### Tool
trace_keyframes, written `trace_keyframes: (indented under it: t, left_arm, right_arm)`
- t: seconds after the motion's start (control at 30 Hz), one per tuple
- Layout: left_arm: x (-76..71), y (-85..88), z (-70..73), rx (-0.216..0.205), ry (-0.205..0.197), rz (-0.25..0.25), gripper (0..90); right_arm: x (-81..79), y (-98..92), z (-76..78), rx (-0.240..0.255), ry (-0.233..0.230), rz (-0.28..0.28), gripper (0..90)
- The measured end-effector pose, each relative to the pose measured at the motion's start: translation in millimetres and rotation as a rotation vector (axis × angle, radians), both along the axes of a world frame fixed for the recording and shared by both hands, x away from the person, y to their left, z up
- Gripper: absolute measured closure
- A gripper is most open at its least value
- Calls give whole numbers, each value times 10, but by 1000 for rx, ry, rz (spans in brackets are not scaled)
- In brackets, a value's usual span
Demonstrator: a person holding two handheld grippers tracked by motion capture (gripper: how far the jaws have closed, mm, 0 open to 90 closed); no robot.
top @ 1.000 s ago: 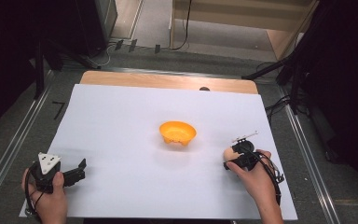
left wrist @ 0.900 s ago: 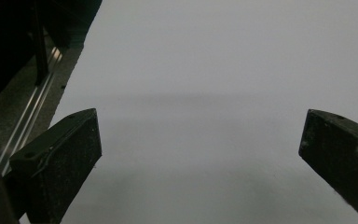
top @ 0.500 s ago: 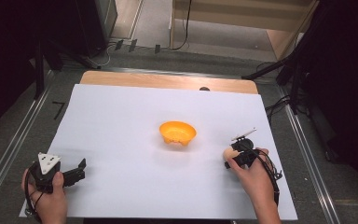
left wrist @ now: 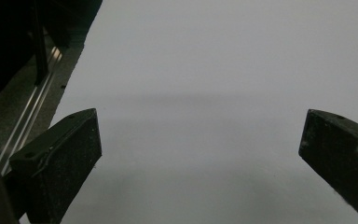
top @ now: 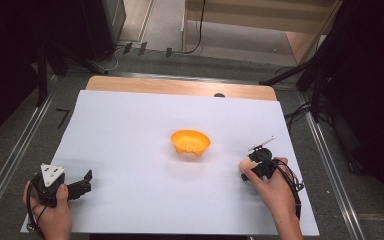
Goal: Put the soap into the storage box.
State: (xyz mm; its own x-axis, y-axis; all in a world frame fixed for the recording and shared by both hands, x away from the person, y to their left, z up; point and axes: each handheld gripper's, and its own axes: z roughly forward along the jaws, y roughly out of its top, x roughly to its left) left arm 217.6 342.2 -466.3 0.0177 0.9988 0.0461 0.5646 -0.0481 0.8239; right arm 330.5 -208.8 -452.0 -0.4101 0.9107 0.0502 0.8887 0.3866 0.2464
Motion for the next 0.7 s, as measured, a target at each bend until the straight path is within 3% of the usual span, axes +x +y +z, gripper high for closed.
trace_keyframes:
  t: [0.1,0.2,0.33,0.43,0.7]
  left_arm:
    - [1,0,0,1,1,0,0]
    - [3,-1,-1,4,1,-4,0]
    - [0,-2,1,5,0,-5,0]
    - [-2,-3,1,5,1,-4,0]
    - [-1,-2,1,4,1,-4,0]
  right_arm:
    - [13,-73,20,37,5,57,332]
    - [11,-84,54,26,-23,110,332]
    - [30,-58,109,15,-66,235,332]
    - [54,-23,146,21,-99,299,332]
    - [159,95,248,3,-137,396,332]
